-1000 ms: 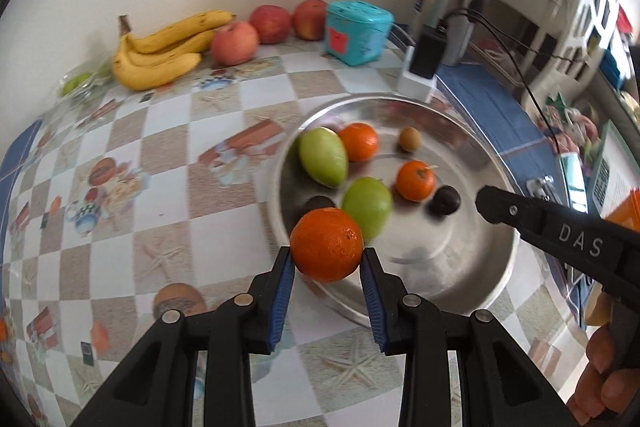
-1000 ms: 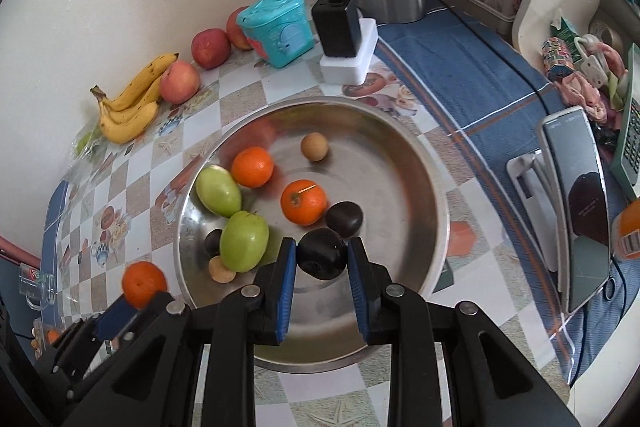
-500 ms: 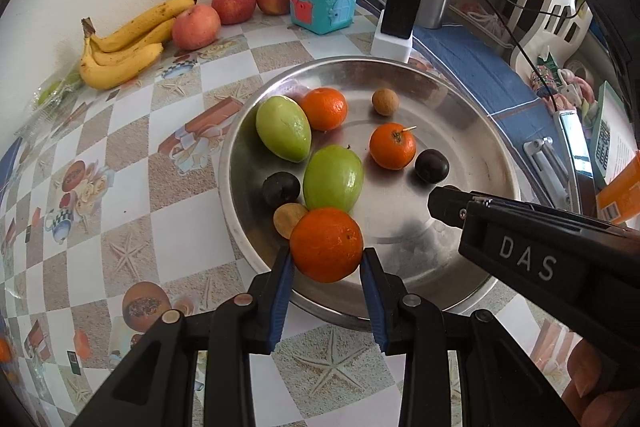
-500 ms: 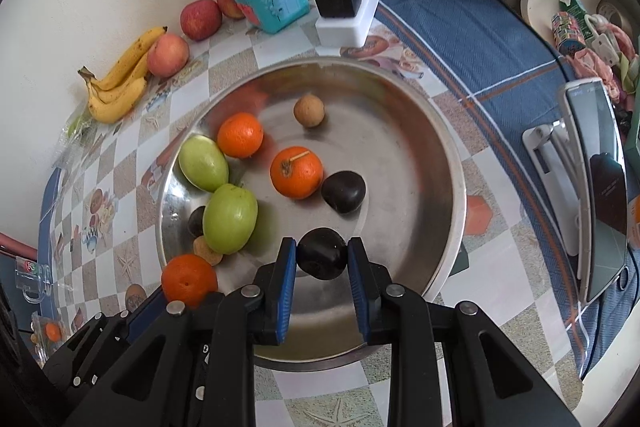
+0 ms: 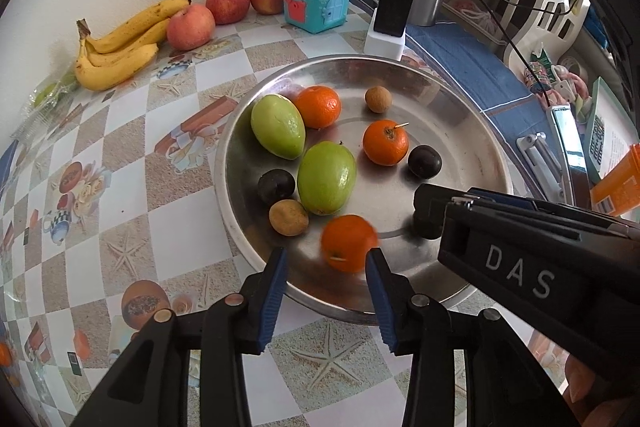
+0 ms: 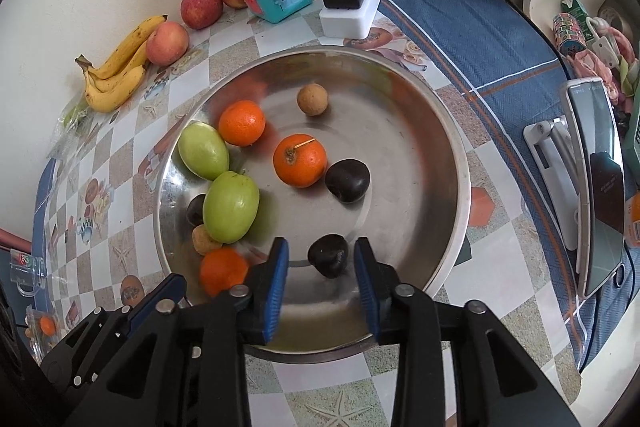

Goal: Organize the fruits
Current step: 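Open the right tool to drop the plum while the left tool releases the orange into the bowl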

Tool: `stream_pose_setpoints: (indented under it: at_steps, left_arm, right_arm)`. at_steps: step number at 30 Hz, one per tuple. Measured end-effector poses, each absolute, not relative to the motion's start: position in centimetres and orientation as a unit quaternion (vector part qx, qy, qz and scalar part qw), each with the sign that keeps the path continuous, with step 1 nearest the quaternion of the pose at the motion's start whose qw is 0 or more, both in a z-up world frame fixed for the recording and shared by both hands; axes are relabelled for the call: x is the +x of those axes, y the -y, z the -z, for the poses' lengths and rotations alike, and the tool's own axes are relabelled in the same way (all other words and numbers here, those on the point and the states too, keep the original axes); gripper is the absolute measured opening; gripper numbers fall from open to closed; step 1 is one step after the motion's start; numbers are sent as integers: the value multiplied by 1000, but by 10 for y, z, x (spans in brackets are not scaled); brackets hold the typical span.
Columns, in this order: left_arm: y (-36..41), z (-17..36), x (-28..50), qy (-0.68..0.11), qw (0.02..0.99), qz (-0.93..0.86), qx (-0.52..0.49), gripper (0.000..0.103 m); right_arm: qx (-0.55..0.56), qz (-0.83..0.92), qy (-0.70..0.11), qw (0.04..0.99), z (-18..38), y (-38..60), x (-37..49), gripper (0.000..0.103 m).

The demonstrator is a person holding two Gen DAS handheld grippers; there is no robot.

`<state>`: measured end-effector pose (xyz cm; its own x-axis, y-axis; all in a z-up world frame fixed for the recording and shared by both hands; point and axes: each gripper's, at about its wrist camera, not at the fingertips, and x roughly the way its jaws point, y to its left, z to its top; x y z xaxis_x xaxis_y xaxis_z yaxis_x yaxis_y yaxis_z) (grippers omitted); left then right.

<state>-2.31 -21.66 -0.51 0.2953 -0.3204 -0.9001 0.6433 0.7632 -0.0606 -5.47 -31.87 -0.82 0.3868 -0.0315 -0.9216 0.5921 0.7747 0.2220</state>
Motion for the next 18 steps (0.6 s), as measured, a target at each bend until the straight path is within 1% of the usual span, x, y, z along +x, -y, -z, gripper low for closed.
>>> stream_pose_setpoints:
  at_steps: [8,17,18]
  left_arm:
    - [197,-3,-15,-523,795,278,130,45]
    - [148,-1,10,-559,803,198,65,46]
    - [141,-2,13,-560,805,187,59,47]
  right_arm:
    - [260,205,-509,794,-7,313,-59,38]
    - [241,203,-509,801,-18,301,-59,38]
    - [239,203,-510,801,-19,300,-59,38]
